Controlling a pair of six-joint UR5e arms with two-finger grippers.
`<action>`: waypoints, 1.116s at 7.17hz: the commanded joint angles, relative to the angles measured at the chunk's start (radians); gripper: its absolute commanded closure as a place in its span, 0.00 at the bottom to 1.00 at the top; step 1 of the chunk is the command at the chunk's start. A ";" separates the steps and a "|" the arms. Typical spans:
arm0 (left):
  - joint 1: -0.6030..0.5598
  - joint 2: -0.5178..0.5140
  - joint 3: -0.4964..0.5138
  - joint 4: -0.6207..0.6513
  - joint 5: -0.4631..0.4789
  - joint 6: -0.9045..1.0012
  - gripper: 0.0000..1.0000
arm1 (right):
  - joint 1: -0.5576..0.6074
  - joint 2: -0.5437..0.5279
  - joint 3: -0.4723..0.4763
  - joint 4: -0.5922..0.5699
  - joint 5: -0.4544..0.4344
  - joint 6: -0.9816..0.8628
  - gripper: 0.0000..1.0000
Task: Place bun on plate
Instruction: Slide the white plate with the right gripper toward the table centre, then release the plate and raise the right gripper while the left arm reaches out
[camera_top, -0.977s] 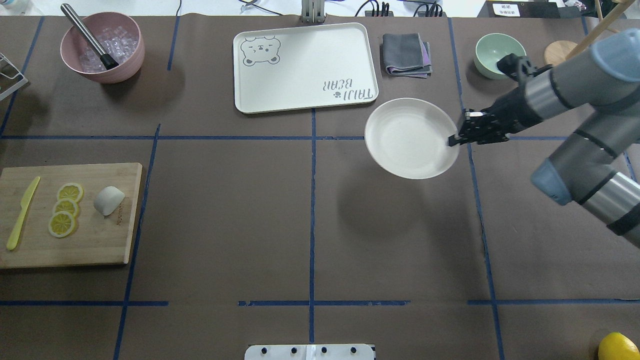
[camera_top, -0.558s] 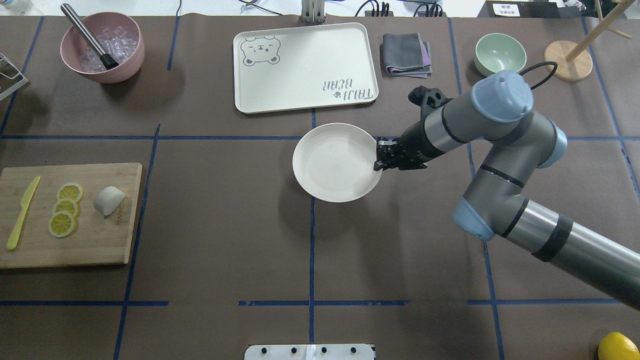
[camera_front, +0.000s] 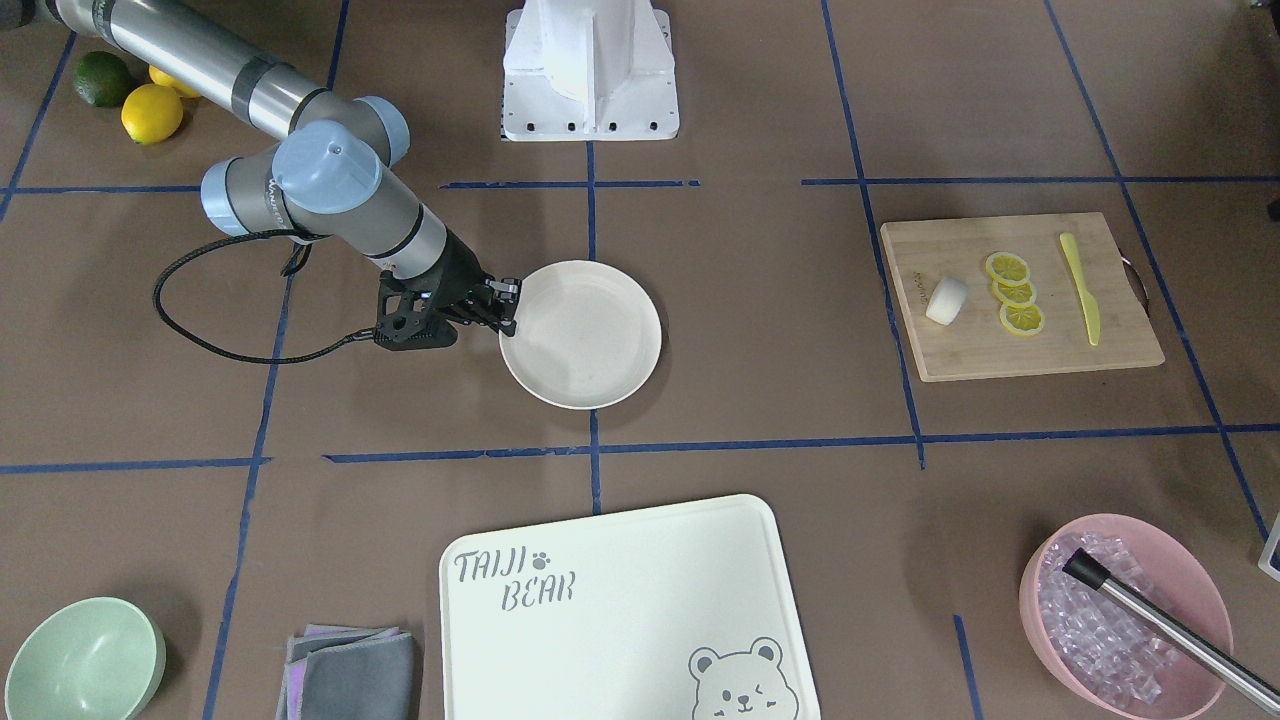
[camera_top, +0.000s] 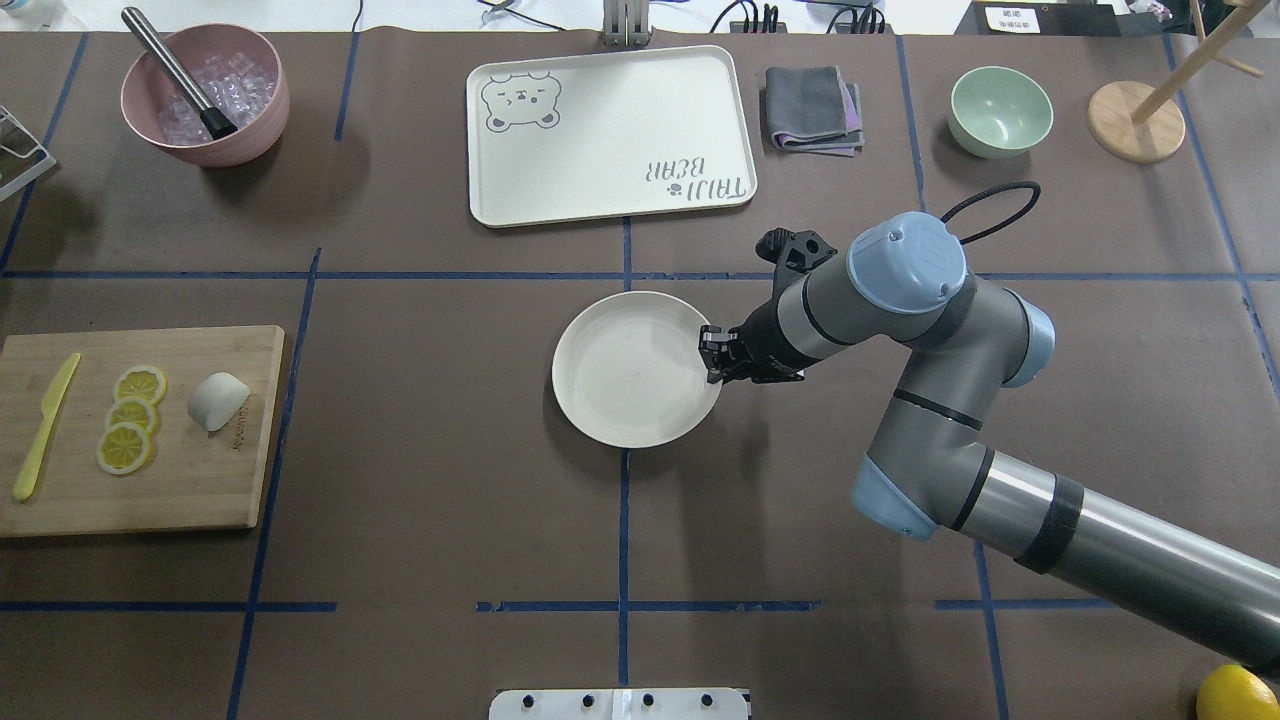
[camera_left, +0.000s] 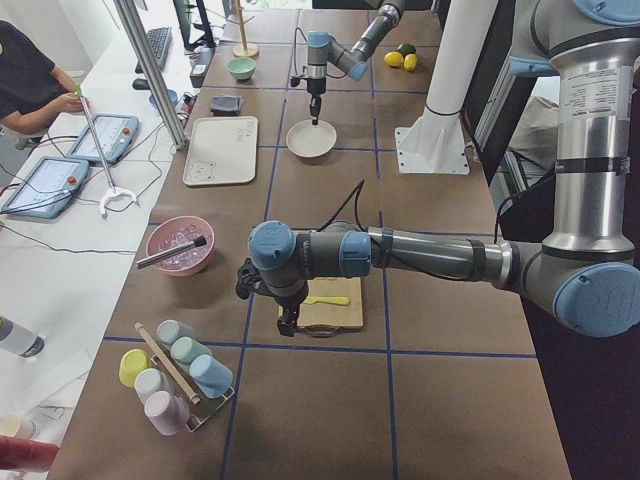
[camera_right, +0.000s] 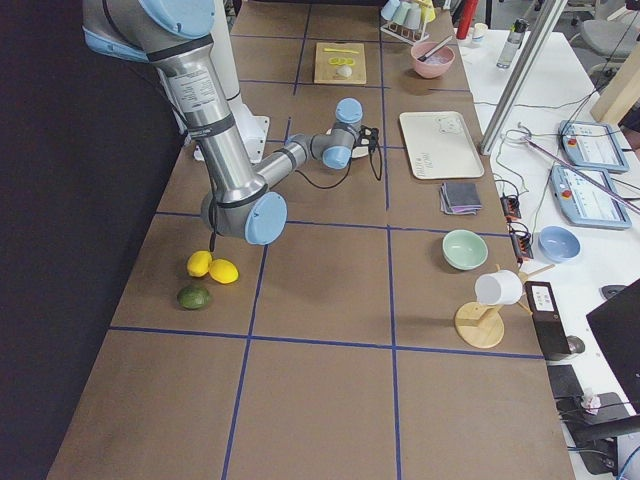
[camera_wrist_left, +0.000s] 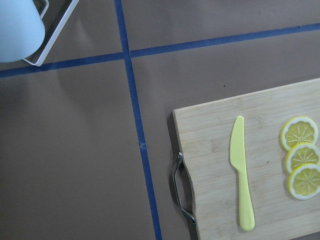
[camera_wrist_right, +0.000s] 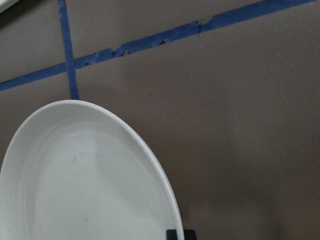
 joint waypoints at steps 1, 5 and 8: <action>0.000 0.001 -0.003 -0.002 0.001 0.004 0.00 | -0.003 0.002 0.000 0.000 -0.004 0.000 0.46; 0.000 0.031 -0.014 -0.028 -0.002 0.005 0.00 | 0.189 -0.071 0.134 -0.038 0.169 0.005 0.00; 0.128 0.033 -0.040 -0.222 -0.040 -0.059 0.00 | 0.541 -0.242 0.145 -0.044 0.419 -0.132 0.00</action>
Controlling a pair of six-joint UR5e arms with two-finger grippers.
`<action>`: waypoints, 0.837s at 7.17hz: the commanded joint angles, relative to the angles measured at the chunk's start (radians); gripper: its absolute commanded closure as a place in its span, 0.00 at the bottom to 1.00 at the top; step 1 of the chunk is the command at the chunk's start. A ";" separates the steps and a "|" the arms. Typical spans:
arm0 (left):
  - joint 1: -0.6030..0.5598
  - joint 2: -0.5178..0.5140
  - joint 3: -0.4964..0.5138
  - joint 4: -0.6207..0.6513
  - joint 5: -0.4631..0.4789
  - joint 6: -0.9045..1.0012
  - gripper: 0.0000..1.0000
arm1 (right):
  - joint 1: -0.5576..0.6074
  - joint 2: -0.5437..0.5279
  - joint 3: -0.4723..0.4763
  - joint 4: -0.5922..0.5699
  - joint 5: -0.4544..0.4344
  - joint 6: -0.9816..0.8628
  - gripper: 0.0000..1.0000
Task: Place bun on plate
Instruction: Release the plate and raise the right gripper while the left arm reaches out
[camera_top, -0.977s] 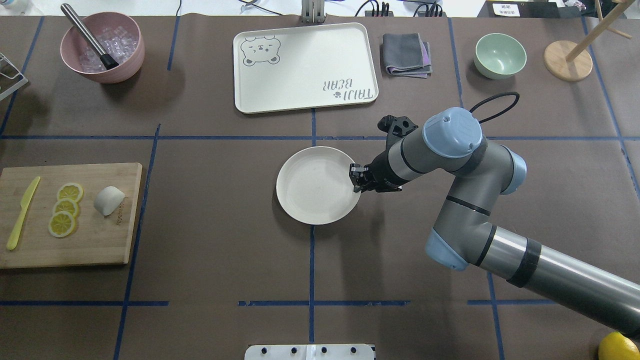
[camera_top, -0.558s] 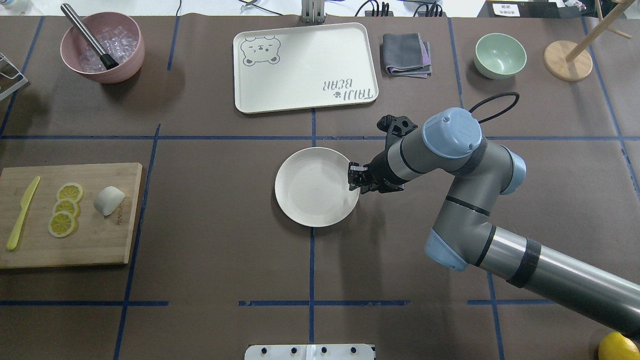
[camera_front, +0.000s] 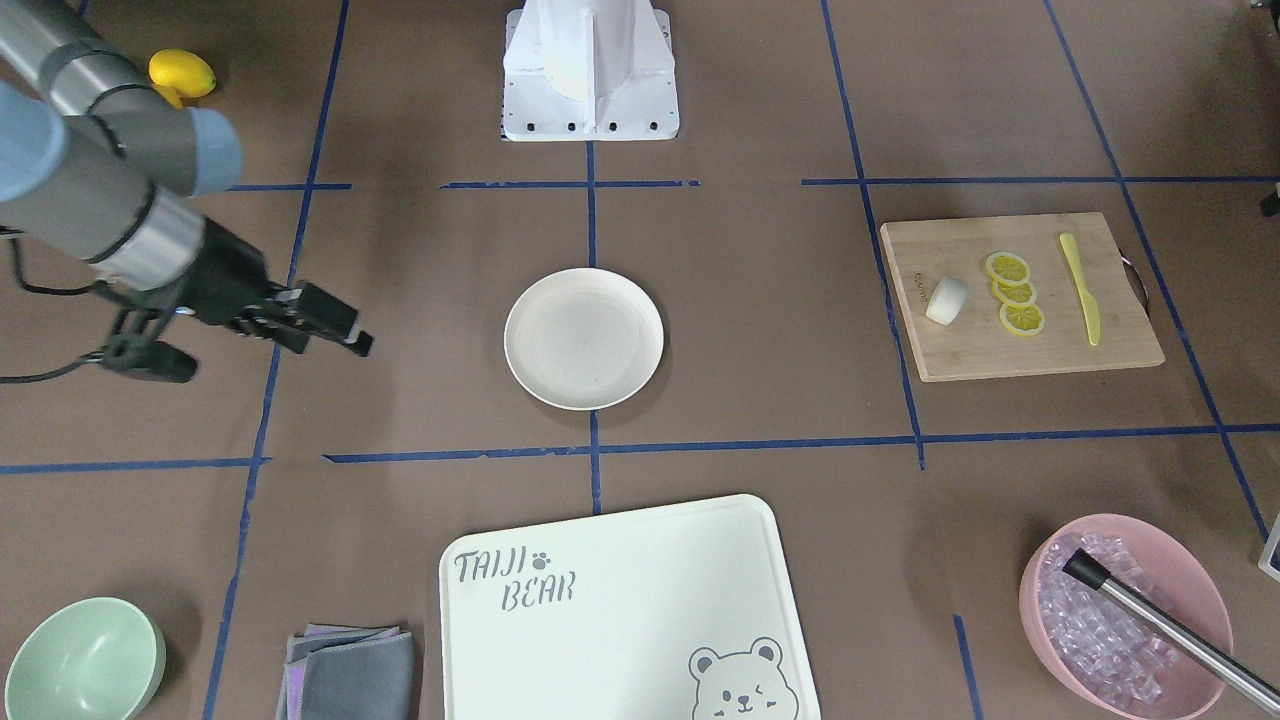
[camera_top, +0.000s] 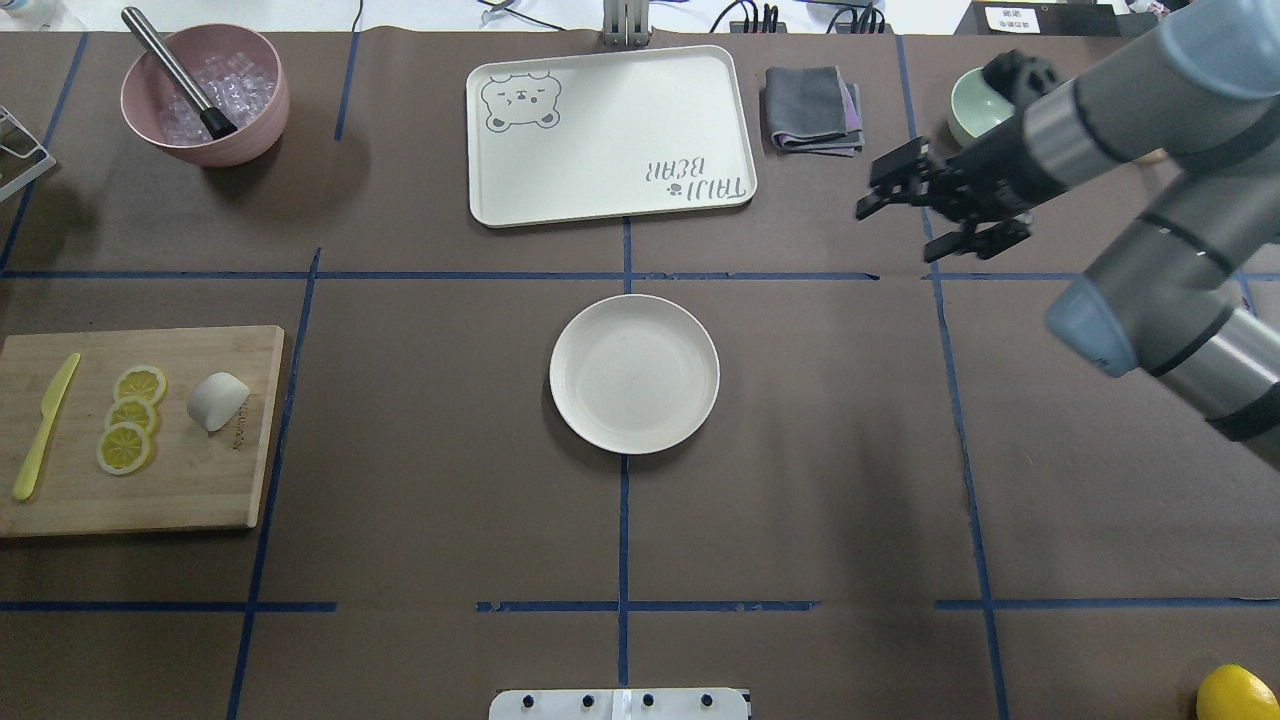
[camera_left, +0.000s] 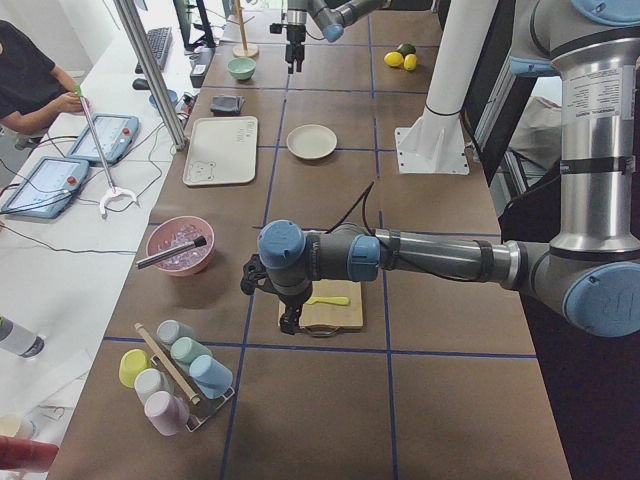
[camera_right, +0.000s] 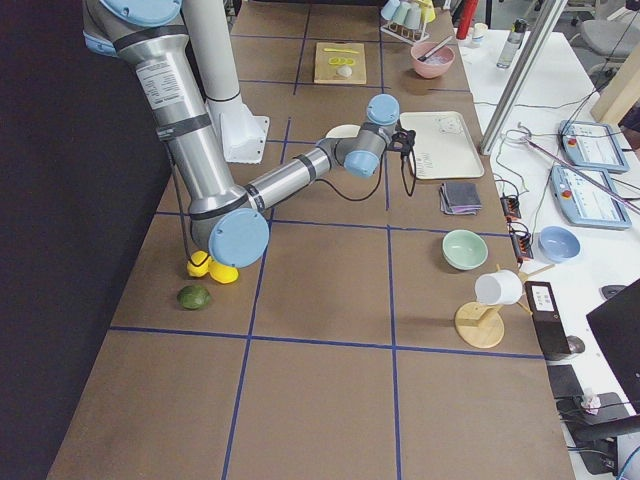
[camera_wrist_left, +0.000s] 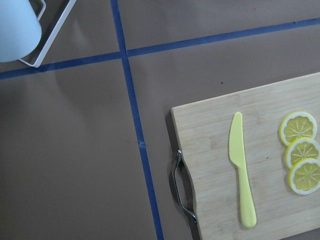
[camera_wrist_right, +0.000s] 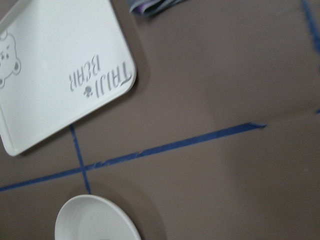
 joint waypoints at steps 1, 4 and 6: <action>0.180 -0.012 -0.018 -0.203 -0.007 -0.202 0.00 | 0.135 -0.137 -0.001 -0.003 0.066 -0.217 0.00; 0.520 -0.102 -0.025 -0.336 0.270 -0.394 0.00 | 0.152 -0.171 0.001 -0.001 0.065 -0.264 0.00; 0.619 -0.190 -0.017 -0.334 0.277 -0.571 0.00 | 0.151 -0.173 0.002 0.000 0.063 -0.265 0.00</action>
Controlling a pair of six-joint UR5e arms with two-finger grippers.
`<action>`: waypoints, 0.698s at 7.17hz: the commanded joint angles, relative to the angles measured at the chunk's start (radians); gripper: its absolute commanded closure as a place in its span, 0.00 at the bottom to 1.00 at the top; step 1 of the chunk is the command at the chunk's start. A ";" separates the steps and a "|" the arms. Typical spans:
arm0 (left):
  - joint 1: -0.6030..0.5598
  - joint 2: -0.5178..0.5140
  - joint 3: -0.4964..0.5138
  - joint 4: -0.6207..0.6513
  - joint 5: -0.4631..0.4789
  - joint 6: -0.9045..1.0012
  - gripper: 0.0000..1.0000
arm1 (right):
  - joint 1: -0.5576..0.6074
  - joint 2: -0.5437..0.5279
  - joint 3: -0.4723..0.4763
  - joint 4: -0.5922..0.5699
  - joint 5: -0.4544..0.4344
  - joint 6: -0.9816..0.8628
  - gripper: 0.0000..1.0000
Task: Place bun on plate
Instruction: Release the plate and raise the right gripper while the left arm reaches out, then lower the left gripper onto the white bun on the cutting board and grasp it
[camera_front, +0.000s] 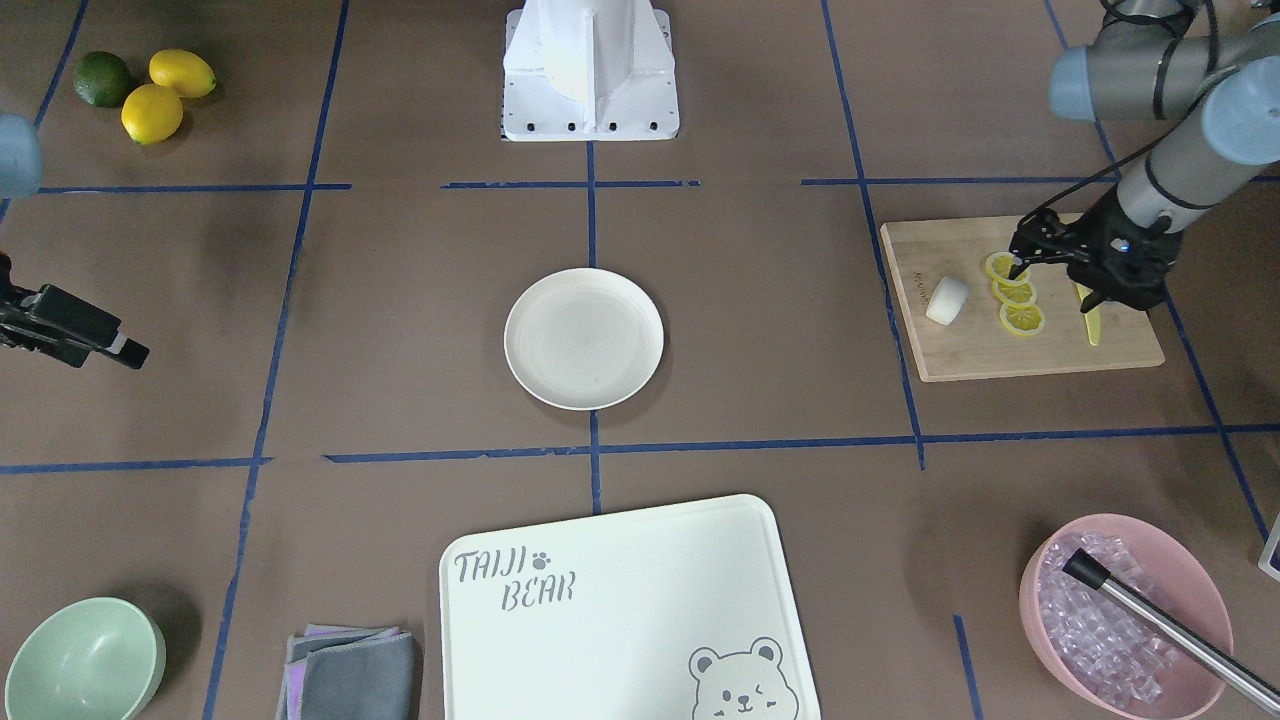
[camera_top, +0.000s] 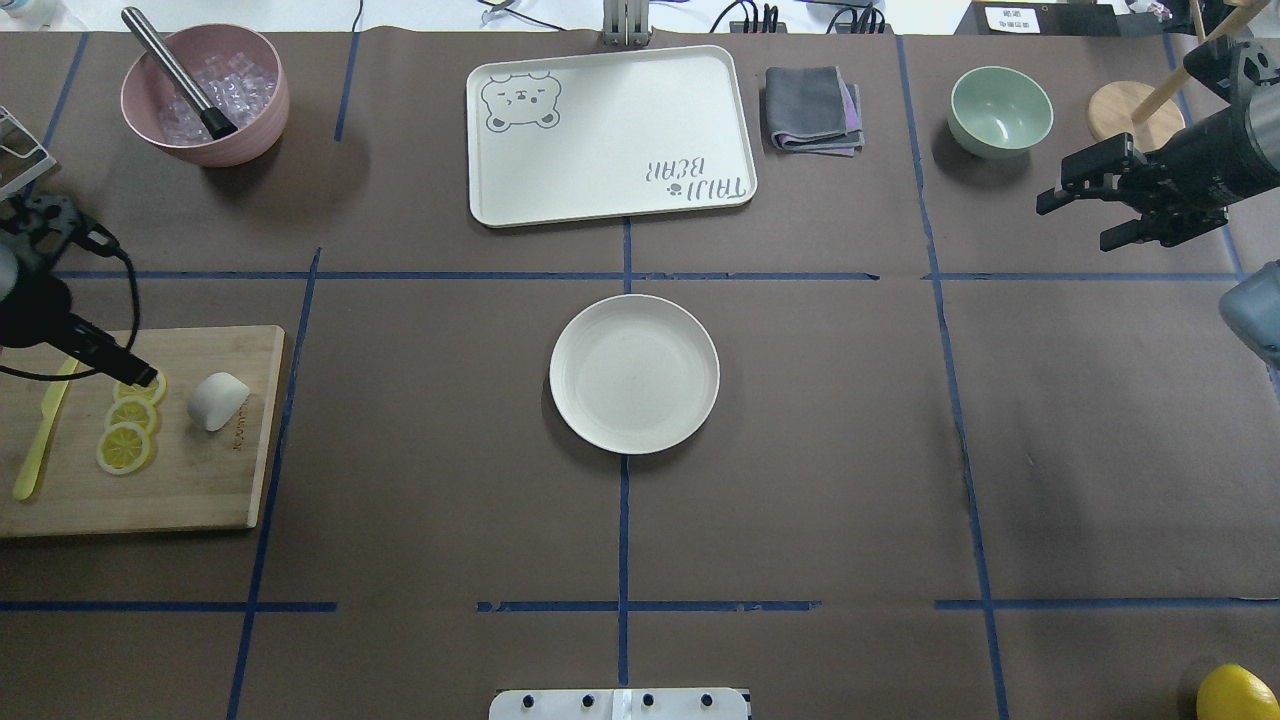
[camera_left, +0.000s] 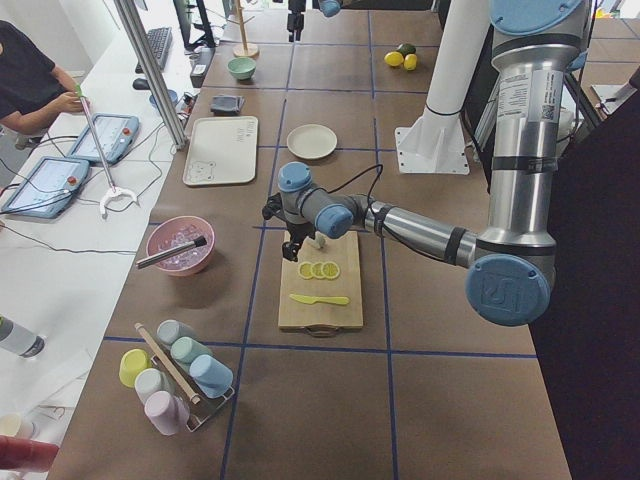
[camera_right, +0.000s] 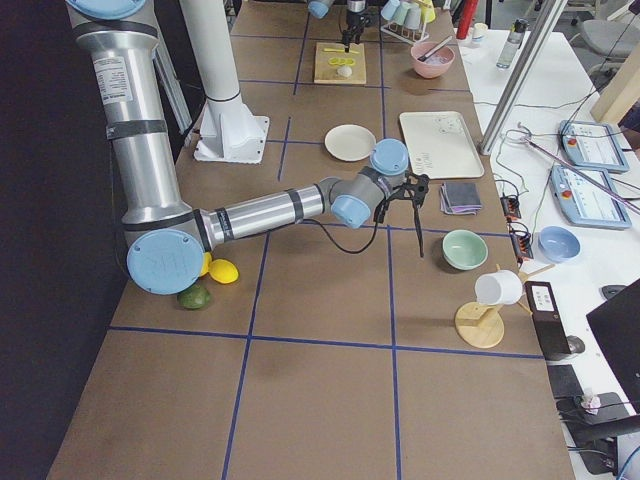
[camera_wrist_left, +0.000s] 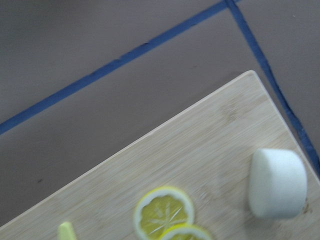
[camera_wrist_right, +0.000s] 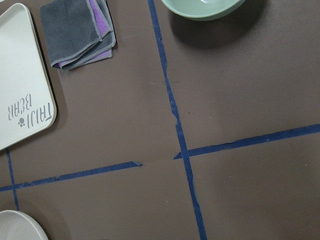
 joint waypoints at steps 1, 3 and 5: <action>0.080 -0.054 -0.011 -0.001 0.017 -0.120 0.01 | -0.002 -0.002 -0.001 0.001 -0.004 -0.001 0.00; 0.129 -0.049 0.012 -0.001 0.028 -0.119 0.01 | -0.002 -0.004 -0.001 0.001 -0.007 -0.001 0.00; 0.147 -0.054 0.040 -0.002 0.037 -0.117 0.02 | -0.008 -0.004 -0.002 0.003 -0.011 -0.001 0.00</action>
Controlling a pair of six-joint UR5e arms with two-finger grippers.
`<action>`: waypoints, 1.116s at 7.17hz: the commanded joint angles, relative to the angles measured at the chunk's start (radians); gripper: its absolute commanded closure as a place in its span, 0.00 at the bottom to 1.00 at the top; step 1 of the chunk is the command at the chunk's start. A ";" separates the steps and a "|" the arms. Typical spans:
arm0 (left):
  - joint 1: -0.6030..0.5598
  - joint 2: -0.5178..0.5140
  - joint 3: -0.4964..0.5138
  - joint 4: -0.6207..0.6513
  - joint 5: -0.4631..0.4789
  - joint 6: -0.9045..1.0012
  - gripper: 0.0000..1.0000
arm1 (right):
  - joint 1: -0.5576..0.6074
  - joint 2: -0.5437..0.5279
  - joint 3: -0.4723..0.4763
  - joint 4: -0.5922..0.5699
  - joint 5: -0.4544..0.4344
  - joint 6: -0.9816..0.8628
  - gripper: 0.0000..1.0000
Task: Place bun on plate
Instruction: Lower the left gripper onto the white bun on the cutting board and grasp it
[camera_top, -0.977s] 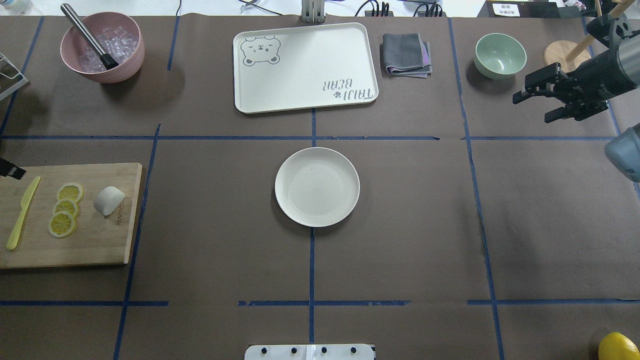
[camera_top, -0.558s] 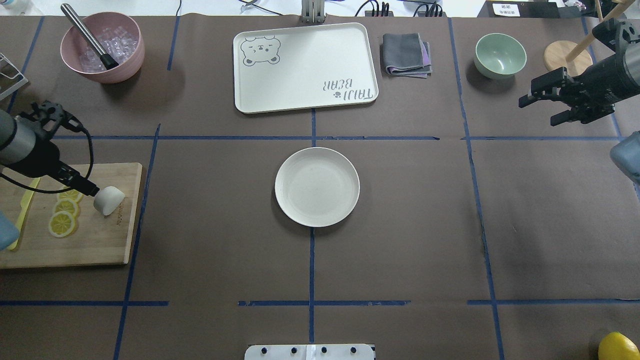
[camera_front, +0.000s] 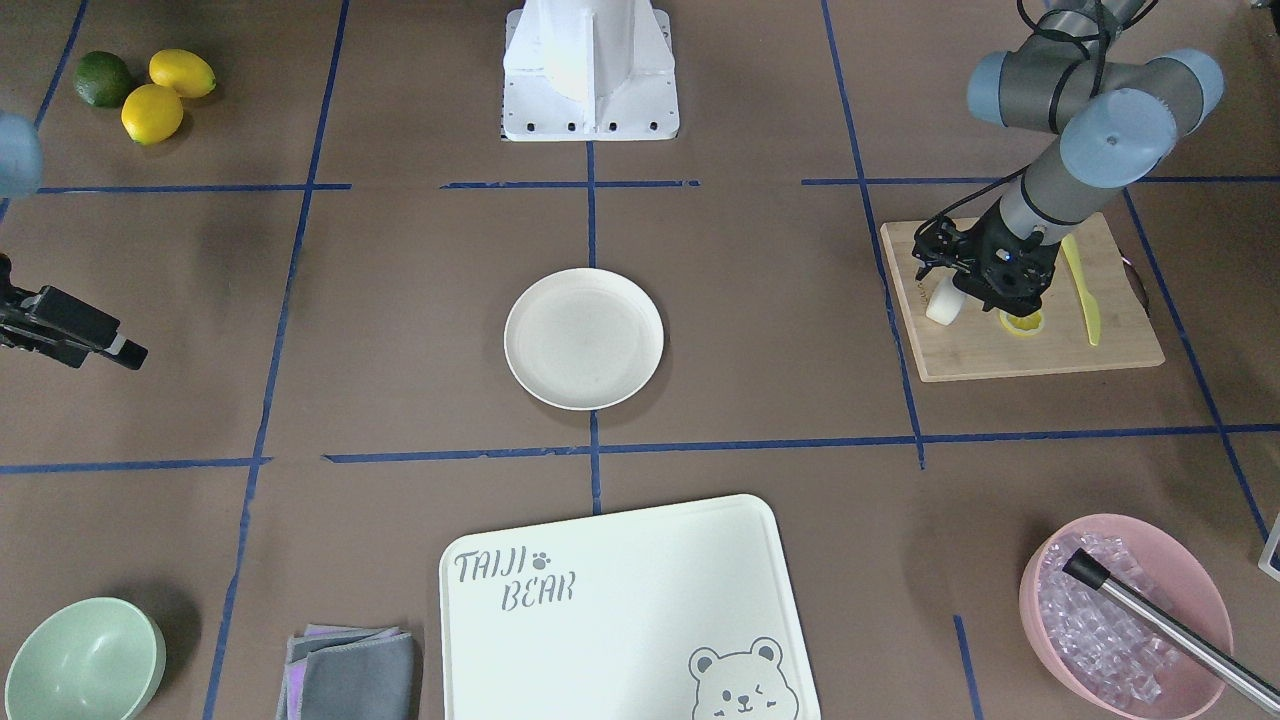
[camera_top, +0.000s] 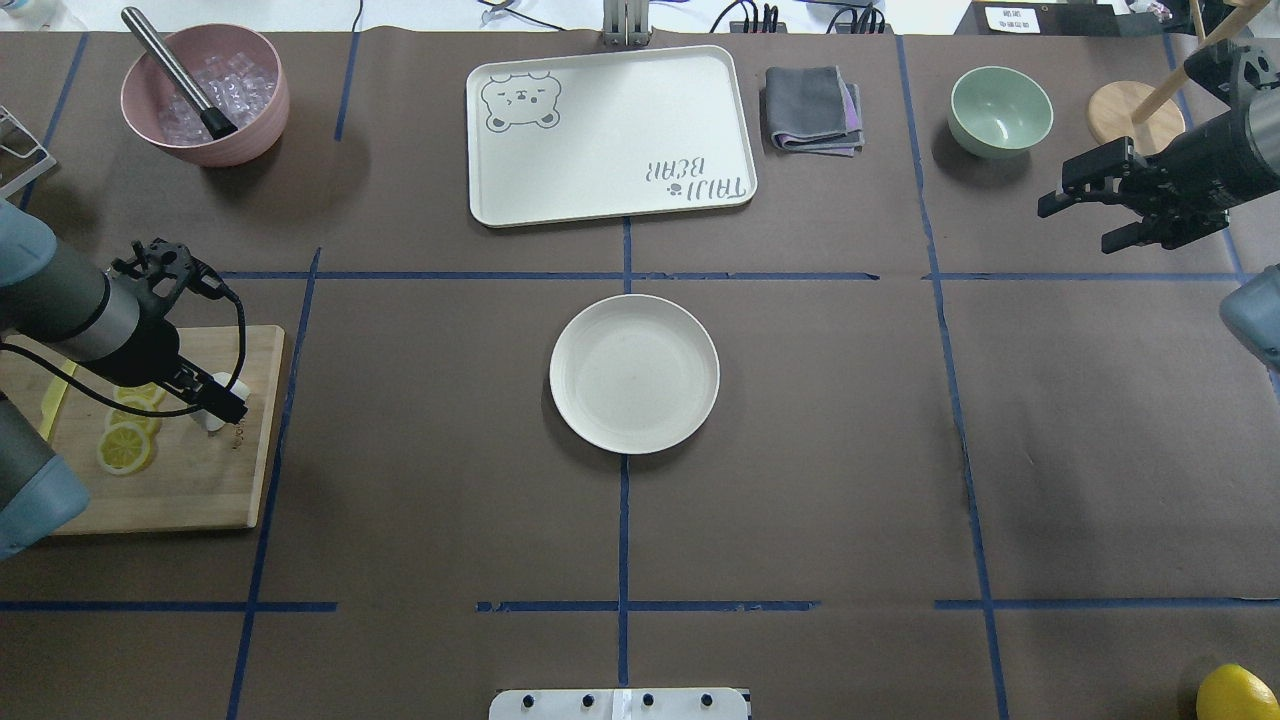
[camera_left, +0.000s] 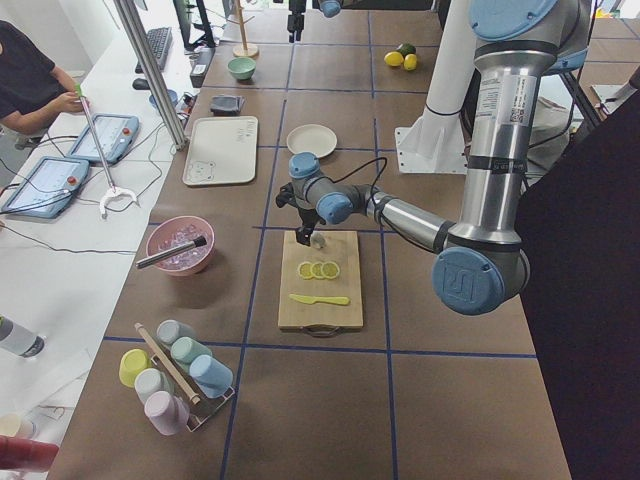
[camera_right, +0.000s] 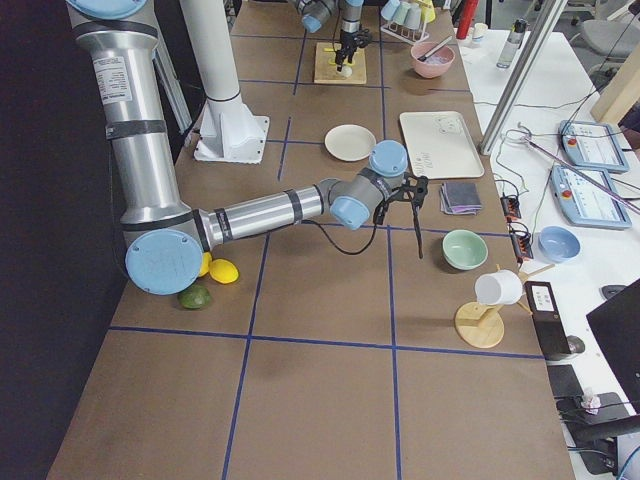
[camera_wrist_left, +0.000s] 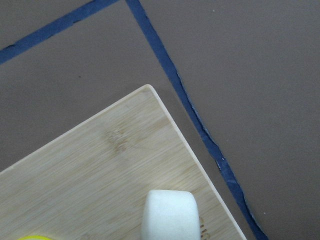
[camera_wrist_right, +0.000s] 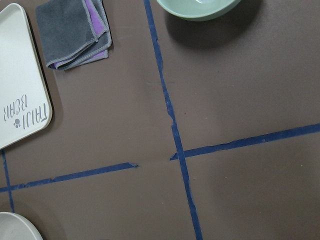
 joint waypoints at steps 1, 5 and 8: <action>0.025 -0.003 0.016 -0.001 0.032 -0.003 0.03 | -0.004 0.001 -0.001 0.001 -0.002 0.000 0.00; 0.026 -0.007 0.016 -0.001 0.034 0.003 0.19 | -0.005 0.001 -0.001 0.003 -0.003 0.000 0.00; 0.026 -0.005 0.017 -0.001 0.035 0.003 0.30 | -0.005 -0.001 -0.001 0.003 -0.003 -0.002 0.00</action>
